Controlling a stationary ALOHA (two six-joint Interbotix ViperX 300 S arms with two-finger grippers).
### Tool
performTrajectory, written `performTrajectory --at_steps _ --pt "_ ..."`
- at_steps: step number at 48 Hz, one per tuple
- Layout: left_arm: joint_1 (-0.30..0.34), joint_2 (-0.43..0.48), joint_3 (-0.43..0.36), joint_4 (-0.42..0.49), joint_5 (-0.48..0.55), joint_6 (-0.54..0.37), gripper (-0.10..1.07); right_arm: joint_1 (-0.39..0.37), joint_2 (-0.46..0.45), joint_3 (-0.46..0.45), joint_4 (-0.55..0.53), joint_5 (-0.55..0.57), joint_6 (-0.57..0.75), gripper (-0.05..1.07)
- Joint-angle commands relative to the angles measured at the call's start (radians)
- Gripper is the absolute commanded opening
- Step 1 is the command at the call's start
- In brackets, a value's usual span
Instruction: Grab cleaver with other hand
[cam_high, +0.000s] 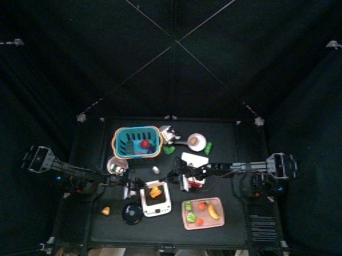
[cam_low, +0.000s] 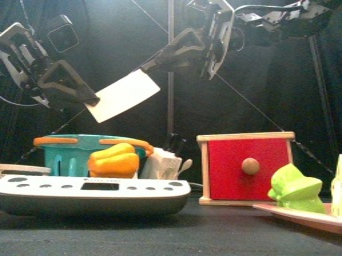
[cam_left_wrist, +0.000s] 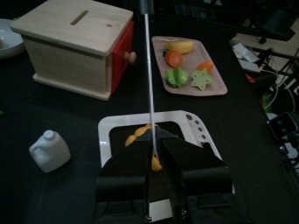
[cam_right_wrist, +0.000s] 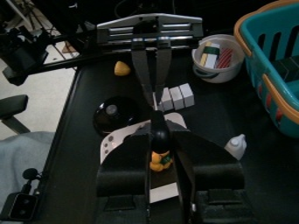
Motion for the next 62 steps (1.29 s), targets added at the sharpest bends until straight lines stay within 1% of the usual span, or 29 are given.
performTrajectory --at_steps 1,7,18,34,46,54,62 --pt "-0.043 0.012 -0.029 -0.066 -0.003 0.003 0.52 0.002 0.003 -0.011 -0.002 -0.005 0.000 0.48" --pt "-0.081 0.044 -0.034 -0.120 -0.003 0.005 0.52 0.002 0.044 -0.011 0.009 -0.005 0.002 0.48" --pt "-0.126 0.087 -0.061 -0.130 -0.003 0.003 0.52 0.000 0.081 -0.021 0.008 -0.005 0.000 0.48" --pt "-0.129 0.089 -0.060 -0.130 -0.003 0.005 0.52 -0.009 0.110 -0.031 0.005 -0.005 -0.002 0.48" --pt "-0.123 0.098 -0.063 -0.129 -0.005 0.006 0.52 -0.038 0.147 -0.052 0.002 -0.005 -0.002 0.48" --pt "-0.115 0.100 -0.061 -0.124 -0.008 0.006 0.52 -0.051 0.152 -0.063 -0.008 -0.005 -0.002 0.48" --pt "-0.112 0.100 -0.064 -0.118 -0.009 0.008 0.52 -0.063 0.152 -0.054 -0.008 -0.005 -0.002 0.48"
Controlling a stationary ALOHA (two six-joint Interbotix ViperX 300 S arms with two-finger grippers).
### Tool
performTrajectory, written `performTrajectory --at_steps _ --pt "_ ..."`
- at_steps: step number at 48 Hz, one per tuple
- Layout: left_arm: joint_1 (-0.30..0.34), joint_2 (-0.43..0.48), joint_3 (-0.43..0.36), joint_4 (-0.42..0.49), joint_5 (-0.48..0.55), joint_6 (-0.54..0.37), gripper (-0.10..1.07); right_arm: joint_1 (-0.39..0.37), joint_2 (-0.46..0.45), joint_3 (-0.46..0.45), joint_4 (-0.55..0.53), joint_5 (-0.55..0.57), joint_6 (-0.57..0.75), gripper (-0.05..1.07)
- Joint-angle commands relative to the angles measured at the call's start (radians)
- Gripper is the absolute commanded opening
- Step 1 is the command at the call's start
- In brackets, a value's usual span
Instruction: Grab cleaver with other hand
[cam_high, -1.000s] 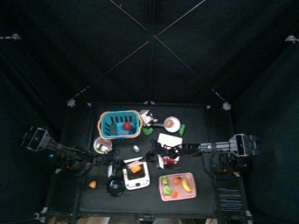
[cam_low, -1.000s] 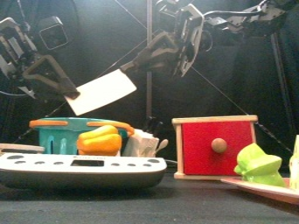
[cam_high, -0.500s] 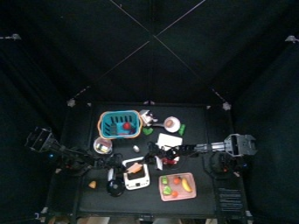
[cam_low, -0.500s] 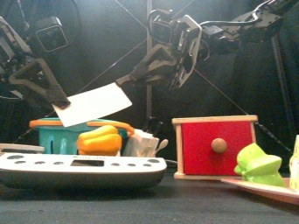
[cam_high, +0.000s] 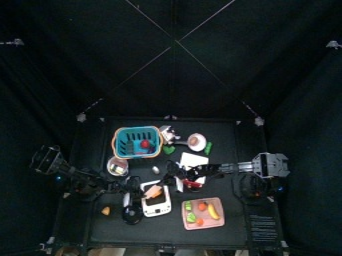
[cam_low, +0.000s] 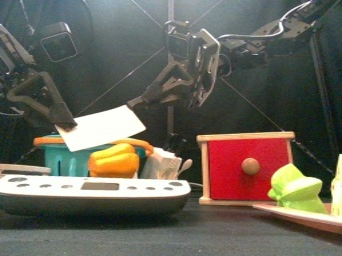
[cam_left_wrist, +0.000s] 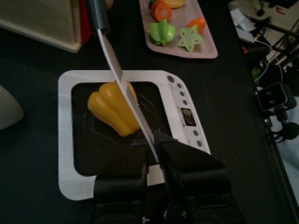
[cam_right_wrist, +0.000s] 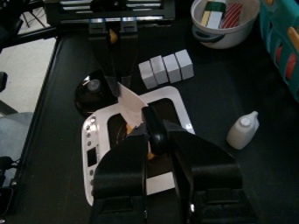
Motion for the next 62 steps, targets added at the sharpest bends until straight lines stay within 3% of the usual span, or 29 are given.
performTrajectory --at_steps 1,22,45,54,62 --pt "0.005 -0.008 -0.043 0.015 -0.015 0.006 0.52 -0.032 -0.011 -0.014 -0.002 0.005 -0.003 0.48" --pt "0.066 -0.067 -0.018 0.086 0.003 0.008 0.52 -0.021 -0.067 0.012 0.011 0.005 0.003 0.54" --pt "0.163 -0.218 0.035 0.152 0.164 0.008 0.52 0.012 -0.153 0.094 0.008 0.015 0.002 0.88" --pt "0.189 -0.252 0.043 0.206 0.178 0.006 0.52 0.029 -0.187 0.135 0.006 0.048 0.002 0.90" --pt "0.242 -0.290 0.054 0.221 0.179 0.006 0.52 0.098 -0.179 0.164 0.012 0.072 0.002 0.90"
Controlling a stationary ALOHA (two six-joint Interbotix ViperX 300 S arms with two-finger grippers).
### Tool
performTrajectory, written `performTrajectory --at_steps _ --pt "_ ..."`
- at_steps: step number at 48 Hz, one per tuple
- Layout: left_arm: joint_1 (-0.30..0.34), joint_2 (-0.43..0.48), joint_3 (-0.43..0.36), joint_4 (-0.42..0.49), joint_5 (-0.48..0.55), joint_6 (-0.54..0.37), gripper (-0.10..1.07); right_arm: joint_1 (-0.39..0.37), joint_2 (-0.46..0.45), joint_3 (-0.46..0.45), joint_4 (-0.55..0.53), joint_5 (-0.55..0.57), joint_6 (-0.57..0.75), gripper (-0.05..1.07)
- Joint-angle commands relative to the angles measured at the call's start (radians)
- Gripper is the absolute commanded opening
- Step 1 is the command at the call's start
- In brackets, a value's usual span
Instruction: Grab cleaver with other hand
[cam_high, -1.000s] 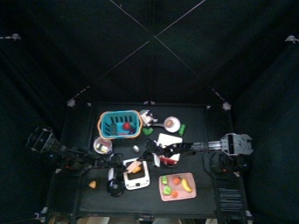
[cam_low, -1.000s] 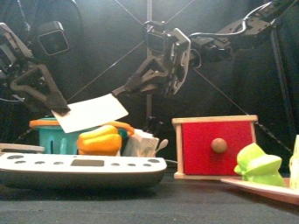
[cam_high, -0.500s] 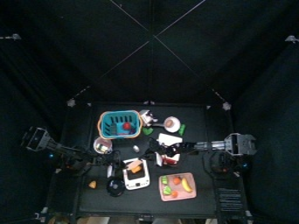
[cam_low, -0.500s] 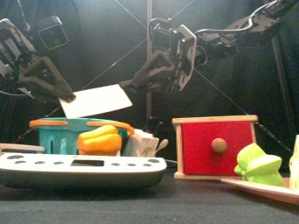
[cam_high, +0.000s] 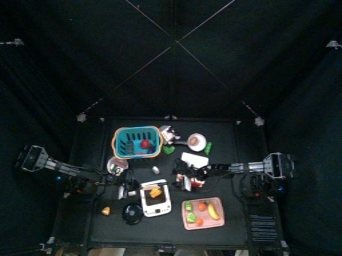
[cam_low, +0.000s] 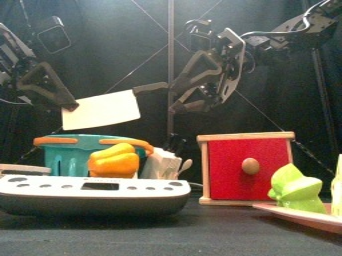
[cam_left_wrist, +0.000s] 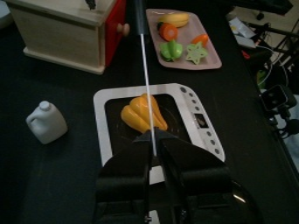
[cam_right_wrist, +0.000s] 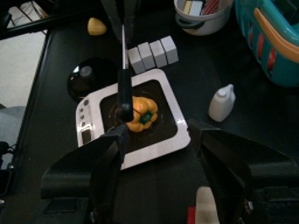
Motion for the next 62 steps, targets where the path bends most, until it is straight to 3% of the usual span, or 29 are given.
performTrajectory --at_steps 1,16,41,62 --pt "0.031 -0.018 -0.009 0.011 -0.002 0.000 0.52 0.052 -0.021 -0.003 0.006 0.011 0.000 0.90" --pt "0.057 -0.061 0.005 0.029 -0.002 0.000 0.52 0.158 0.006 -0.025 0.009 0.114 -0.003 0.89" --pt "0.064 -0.061 0.021 0.028 -0.002 0.000 0.52 0.160 0.241 -0.199 0.043 0.158 -0.003 0.89" --pt "0.066 -0.061 0.023 0.026 0.000 -0.002 0.52 0.161 0.307 -0.256 0.051 0.183 -0.002 0.89"
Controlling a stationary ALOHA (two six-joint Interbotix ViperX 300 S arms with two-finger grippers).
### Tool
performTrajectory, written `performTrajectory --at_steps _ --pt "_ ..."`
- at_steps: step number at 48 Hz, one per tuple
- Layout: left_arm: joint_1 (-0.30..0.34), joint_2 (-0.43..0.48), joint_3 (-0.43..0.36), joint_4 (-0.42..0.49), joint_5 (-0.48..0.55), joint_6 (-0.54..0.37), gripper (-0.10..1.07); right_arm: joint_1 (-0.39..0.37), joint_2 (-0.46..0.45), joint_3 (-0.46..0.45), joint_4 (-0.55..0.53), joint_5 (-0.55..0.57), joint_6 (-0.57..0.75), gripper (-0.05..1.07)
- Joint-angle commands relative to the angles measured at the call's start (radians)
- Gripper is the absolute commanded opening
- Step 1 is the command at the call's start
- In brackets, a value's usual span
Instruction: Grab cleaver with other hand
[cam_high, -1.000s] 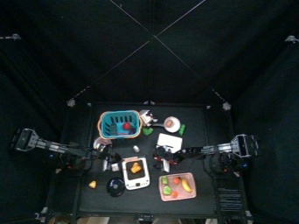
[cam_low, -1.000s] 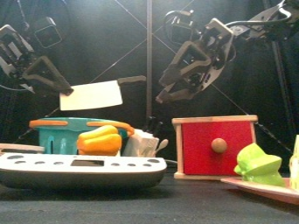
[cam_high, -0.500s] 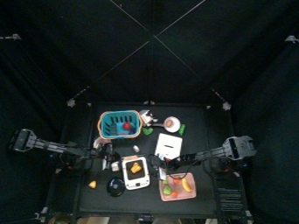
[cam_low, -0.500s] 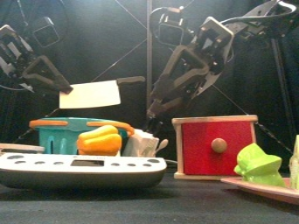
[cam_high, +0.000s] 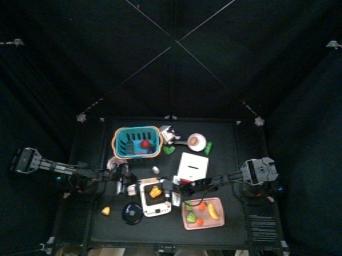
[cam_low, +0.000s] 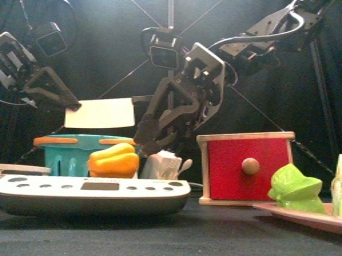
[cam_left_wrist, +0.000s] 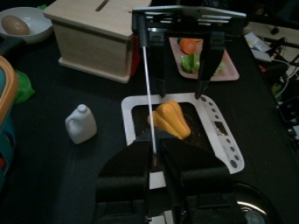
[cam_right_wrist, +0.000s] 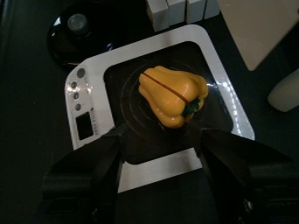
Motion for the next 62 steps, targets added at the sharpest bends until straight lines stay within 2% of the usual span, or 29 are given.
performTrajectory --at_steps 1,49,62 --pt "0.005 -0.002 -0.014 0.002 -0.003 -0.002 0.52 0.002 -0.020 -0.028 0.005 0.000 0.000 0.89" --pt "0.005 -0.002 -0.015 0.000 0.002 -0.002 0.52 0.064 0.002 -0.058 0.086 0.031 0.000 0.89" --pt "0.003 -0.002 -0.014 0.000 0.003 -0.003 0.52 0.063 0.003 -0.098 0.118 0.054 0.003 0.89"
